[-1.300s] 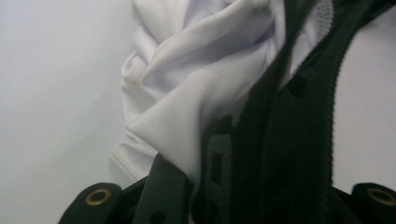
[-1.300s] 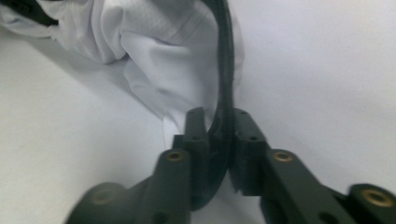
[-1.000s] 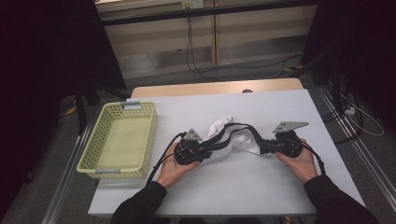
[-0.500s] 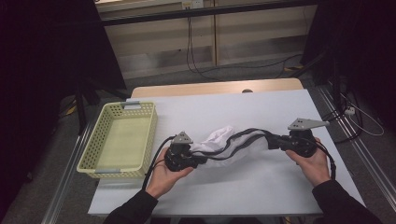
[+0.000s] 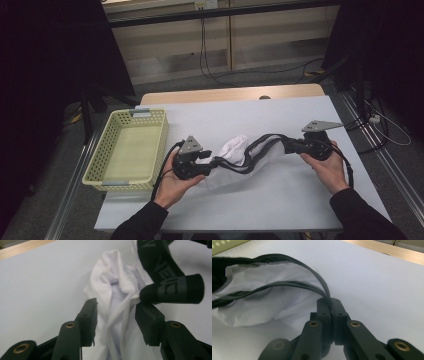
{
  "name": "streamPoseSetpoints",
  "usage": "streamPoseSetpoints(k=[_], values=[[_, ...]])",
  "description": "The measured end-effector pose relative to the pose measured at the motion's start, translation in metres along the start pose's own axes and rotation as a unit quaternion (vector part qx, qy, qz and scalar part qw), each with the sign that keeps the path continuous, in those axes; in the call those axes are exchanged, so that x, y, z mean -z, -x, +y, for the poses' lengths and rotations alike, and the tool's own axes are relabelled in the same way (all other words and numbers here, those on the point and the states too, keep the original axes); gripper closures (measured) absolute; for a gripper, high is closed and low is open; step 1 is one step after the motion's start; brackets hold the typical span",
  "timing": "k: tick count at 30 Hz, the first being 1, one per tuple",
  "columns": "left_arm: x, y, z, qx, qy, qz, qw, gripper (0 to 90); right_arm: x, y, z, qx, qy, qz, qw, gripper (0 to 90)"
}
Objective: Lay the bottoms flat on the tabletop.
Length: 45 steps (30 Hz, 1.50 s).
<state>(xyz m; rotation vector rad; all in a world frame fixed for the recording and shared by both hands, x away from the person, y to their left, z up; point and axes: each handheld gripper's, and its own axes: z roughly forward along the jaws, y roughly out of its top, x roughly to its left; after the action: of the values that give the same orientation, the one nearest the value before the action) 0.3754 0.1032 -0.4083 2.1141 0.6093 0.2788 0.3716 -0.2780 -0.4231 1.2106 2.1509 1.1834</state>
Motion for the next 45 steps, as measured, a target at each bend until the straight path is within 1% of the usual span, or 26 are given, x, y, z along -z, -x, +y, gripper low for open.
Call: streamPoseSetpoints(k=[2,4,5,6,8,9,10,14,16,18,19,21,22,24,26,29,30,31,32,33,35,37,38,41,44,45], values=[[-0.002,0.004,0.001,-0.011,-0.001,-0.007,0.9999,53.3,0.000,0.000,0.000,-0.002,0.001,0.000,1.0000,87.1],[-0.006,0.008,0.002,-0.024,-0.004,-0.009,0.9997,57.4,0.000,0.000,0.000,0.000,0.000,0.001,1.0000,87.0],[-0.007,0.009,0.002,-0.026,-0.011,-0.016,0.9995,61.0,-0.001,0.000,-0.001,-0.001,-0.001,0.000,1.0000,87.0],[-0.009,0.010,0.001,-0.024,-0.012,-0.026,0.9993,69.0,-0.001,0.000,-0.001,-0.001,-0.001,0.000,1.0000,87.0],[-0.011,0.011,0.001,-0.025,-0.018,-0.034,0.9989,79.1,-0.002,0.000,-0.001,-0.002,-0.002,0.001,1.0000,87.0],[-0.012,0.012,0.001,-0.022,-0.016,-0.038,0.9989,86.6,-0.002,0.000,-0.001,-0.002,-0.002,0.001,1.0000,86.9],[-0.012,0.011,0.002,-0.018,-0.013,-0.037,0.9991,88.8,-0.002,0.000,-0.001,-0.003,-0.002,0.001,1.0000,86.9],[-0.006,0.004,0.008,0.000,0.003,-0.023,0.9997,89.7,-0.002,0.002,0.000,-0.003,0.002,-0.002,1.0000,86.8],[-0.003,-0.003,0.011,0.012,0.010,-0.008,0.9998,89.8,-0.001,0.004,0.000,-0.005,0.005,-0.006,1.0000,86.8],[-0.003,-0.011,0.014,0.039,0.015,0.007,0.9991,89.8,-0.001,0.008,0.002,-0.007,0.007,-0.013,0.9999,86.8],[-0.003,-0.015,0.015,0.049,0.015,0.019,0.9985,89.9,-0.002,0.010,0.004,-0.008,0.009,-0.017,0.9998,86.8],[-0.004,-0.023,0.017,0.062,0.016,0.039,0.9972,89.9,-0.002,0.013,0.008,-0.010,0.013,-0.022,0.9996,86.8],[-0.005,-0.025,0.018,0.066,0.016,0.043,0.9967,89.9,-0.002,0.014,0.010,-0.009,0.015,-0.026,0.9995,86.7],[-0.006,-0.035,0.020,0.082,0.015,0.058,0.9949,89.9,-0.002,0.017,0.014,-0.008,0.019,-0.029,0.9994,86.7],[-0.006,-0.045,0.023,0.098,0.017,0.071,0.9925,89.9,-0.003,0.019,0.019,-0.009,0.024,-0.032,0.9991,86.6],[-0.009,-0.058,0.025,0.124,0.014,0.089,0.9882,89.9,-0.006,0.023,0.026,-0.005,0.027,-0.037,0.9989,85.8],[-0.011,-0.062,0.024,0.134,0.015,0.093,0.9864,89.9,-0.009,0.023,0.027,-0.005,0.027,-0.038,0.9989,85.6],[-0.014,-0.065,0.023,0.141,0.013,0.095,0.9853,89.9,-0.012,0.024,0.028,-0.003,0.024,-0.037,0.9990,85.5],[-0.017,-0.067,0.022,0.154,0.014,0.090,0.9838,89.9,-0.017,0.024,0.027,-0.002,0.022,-0.037,0.9991,85.3],[-0.020,-0.068,0.021,0.159,0.010,0.091,0.9831,89.9,-0.021,0.024,0.026,-0.001,0.015,-0.037,0.9992,85.0],[-0.025,-0.071,0.019,0.162,0.003,0.092,0.9825,89.9,-0.030,0.026,0.022,-0.001,-0.001,-0.037,0.9993,82.8],[-0.029,-0.074,0.016,0.167,0.000,0.100,0.9809,89.9,-0.036,0.028,0.017,-0.005,-0.015,-0.037,0.9992,80.9],[-0.030,-0.076,0.015,0.169,-0.002,0.099,0.9807,89.9,-0.038,0.029,0.015,-0.002,-0.019,-0.035,0.9992,79.8],[-0.032,-0.081,0.011,0.173,-0.008,0.101,0.9796,89.9,-0.040,0.030,0.011,-0.002,-0.029,-0.032,0.9991,77.0],[-0.033,-0.084,0.007,0.184,-0.010,0.104,0.9774,89.9,-0.040,0.032,0.006,-0.006,-0.035,-0.033,0.9989,73.4],[-0.033,-0.085,0.006,0.182,-0.011,0.105,0.9776,89.9,-0.040,0.033,0.004,-0.009,-0.036,-0.031,0.9988,73.3]])
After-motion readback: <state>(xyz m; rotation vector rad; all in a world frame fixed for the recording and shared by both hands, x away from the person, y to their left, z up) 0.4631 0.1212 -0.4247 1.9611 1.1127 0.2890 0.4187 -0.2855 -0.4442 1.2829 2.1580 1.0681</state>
